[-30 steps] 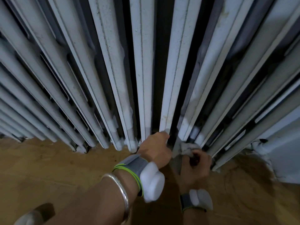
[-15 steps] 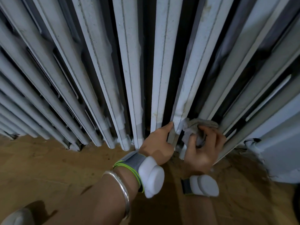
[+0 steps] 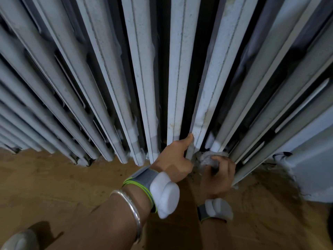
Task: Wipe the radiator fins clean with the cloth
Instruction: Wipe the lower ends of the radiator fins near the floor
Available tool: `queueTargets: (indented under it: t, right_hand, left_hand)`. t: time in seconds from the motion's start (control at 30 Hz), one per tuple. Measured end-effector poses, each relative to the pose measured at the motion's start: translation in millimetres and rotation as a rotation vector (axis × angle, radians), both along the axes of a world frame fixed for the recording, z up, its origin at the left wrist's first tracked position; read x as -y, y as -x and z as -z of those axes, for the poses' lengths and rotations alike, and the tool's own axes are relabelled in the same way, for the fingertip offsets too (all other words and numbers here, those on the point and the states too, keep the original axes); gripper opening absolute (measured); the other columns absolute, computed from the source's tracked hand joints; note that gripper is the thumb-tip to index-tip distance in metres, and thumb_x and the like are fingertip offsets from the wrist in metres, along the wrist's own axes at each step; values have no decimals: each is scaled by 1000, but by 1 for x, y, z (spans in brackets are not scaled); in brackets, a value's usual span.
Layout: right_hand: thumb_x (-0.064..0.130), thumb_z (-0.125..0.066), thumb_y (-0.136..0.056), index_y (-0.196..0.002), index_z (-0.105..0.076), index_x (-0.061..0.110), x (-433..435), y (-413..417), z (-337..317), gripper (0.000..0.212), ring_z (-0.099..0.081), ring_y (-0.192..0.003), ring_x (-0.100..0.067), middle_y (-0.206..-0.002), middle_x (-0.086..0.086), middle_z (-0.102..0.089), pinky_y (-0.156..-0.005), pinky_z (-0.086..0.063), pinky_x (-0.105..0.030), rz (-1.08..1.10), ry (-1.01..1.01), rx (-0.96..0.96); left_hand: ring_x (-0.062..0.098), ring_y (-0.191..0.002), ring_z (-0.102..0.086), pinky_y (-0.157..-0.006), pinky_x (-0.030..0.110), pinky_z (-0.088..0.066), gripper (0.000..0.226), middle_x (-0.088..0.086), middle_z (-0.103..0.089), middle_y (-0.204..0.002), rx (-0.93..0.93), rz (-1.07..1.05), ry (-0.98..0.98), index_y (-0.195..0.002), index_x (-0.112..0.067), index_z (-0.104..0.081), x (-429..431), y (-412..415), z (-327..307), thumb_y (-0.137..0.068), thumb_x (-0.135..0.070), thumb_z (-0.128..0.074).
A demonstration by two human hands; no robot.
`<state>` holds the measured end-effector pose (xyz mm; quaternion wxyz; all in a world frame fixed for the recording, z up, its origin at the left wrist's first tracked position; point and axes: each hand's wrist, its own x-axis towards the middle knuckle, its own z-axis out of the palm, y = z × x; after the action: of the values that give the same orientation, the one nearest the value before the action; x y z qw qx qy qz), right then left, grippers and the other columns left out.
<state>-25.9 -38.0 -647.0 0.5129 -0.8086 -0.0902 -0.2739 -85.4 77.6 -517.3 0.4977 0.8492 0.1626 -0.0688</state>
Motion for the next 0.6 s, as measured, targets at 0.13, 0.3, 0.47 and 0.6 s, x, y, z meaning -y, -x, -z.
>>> queueTargets:
  t: [0.13, 0.3, 0.47, 0.6]
  right_hand:
    - [11, -53, -81, -89, -65, -1, 4, 6, 25, 19, -59, -84, -36, -94, -22, -59, -80, -49, -31, -31, 30, -27]
    - [-2, -63, -83, -101, -59, 9, 6, 8, 41, 21, -60, -92, -32, -101, -16, -61, -81, -46, -33, 11, -45, -434]
    - [5, -55, -91, -126, -48, -1, 8, -7, 46, 36, -58, -95, -36, -115, -24, -59, -72, -47, -39, 130, -518, -1047]
    - [14, -49, -97, -123, -53, 3, 5, -16, 36, 28, -58, -91, -34, -118, -21, -58, -66, -47, -35, 98, -817, -1223]
  left_hand:
    - [19, -137, -36, -101, 18, -30, 78, 2, -30, -153, 2, 4, -2, -150, -26, -14, -2, 0, 2, -87, 5, -48]
    - [20, -134, -39, -100, 18, -32, 77, 0, -30, -153, 8, 8, -17, -149, -27, -13, -2, -1, 2, -88, 6, -46]
    - [17, -137, -35, -109, 26, -34, 78, 0, -30, -153, 13, -1, -12, -149, -27, -15, -2, 0, 2, -87, 7, -46]
    - [17, -139, -32, -110, 27, -33, 78, 1, -31, -153, 8, 5, -23, -150, -26, -14, -3, 0, 0, -87, 7, -46]
